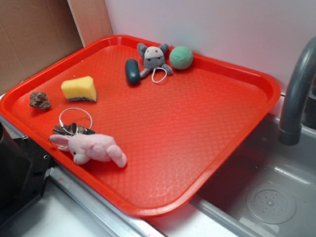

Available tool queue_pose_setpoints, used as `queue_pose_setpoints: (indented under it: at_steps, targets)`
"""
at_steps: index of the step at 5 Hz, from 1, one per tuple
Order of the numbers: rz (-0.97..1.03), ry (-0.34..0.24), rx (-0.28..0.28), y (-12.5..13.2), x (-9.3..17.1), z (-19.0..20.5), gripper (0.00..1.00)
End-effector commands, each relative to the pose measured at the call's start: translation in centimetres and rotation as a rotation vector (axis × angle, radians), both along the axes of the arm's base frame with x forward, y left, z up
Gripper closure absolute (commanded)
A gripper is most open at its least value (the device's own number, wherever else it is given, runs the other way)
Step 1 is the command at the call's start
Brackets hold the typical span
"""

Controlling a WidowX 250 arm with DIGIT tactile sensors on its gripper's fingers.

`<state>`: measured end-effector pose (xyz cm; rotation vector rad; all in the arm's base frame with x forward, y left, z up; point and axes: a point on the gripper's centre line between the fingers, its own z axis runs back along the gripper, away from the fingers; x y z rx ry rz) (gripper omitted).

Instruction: Grab the green sponge.

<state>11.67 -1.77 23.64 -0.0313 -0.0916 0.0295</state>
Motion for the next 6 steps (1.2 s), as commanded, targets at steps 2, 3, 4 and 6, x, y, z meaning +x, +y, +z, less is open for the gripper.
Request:
queue_pose_setpoints:
  at_steps: [2, 3, 4, 6]
  targets:
    - [-0.218, -0.012, 0.032, 3.7, 4.4, -4.0, 0.00]
    - [-0.356, -0.028, 0.053, 5.2, 6.6, -7.0, 0.00]
    - [-0.529, -0.023, 0.099, 5.4, 3.2, -10.5, 0.00]
    - [-0.618, -0.029, 0.041, 6.7, -0.8, -17.0, 0.00]
